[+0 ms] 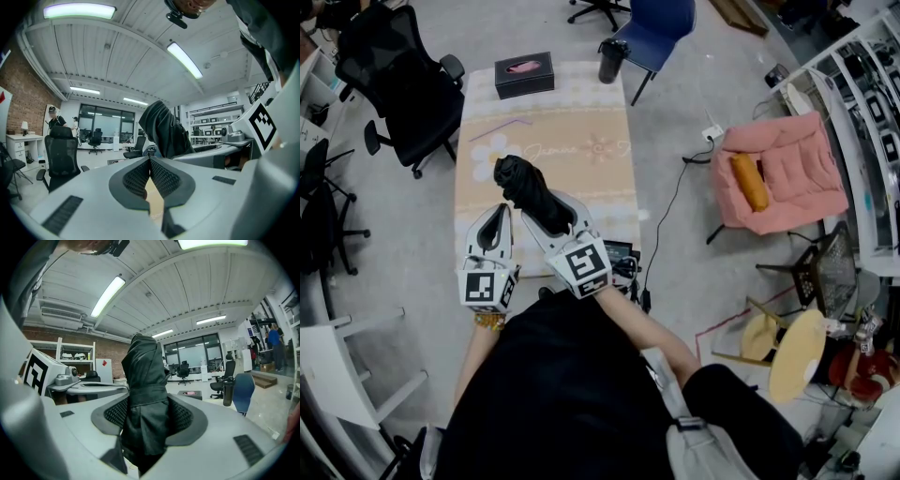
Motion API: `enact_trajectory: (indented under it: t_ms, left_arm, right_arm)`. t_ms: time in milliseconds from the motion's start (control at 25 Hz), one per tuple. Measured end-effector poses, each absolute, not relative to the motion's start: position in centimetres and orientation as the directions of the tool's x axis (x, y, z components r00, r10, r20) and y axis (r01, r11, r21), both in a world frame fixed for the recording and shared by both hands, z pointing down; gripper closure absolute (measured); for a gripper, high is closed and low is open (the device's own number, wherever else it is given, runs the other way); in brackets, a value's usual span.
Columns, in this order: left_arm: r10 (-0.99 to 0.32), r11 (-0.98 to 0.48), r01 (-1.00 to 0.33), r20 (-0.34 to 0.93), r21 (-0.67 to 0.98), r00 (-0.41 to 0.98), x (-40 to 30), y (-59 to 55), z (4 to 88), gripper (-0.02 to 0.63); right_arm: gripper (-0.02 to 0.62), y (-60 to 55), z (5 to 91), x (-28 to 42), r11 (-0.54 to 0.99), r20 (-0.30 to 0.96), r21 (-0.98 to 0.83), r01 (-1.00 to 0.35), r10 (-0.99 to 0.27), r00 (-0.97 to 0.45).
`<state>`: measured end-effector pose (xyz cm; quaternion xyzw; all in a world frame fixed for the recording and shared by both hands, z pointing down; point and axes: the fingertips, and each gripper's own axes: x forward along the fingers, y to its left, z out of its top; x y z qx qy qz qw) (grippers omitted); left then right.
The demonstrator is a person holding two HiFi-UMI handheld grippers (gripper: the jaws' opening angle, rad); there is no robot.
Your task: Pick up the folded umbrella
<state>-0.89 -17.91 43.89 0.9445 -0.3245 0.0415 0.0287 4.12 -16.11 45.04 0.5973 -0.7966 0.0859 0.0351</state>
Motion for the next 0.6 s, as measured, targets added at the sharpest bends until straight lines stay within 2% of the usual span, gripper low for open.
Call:
enact_trajectory:
  t_ms: [600]
  left_arm:
    - [-0.62, -0.778, -0.626, 0.101, 0.041, 0.778, -0.93, -17.75, 44.26, 0.592]
  right_arm:
    - [0.365, -16.03, 45.52, 3.93, 0.292, 0.176, -0.105, -0.951, -0.935, -0.307]
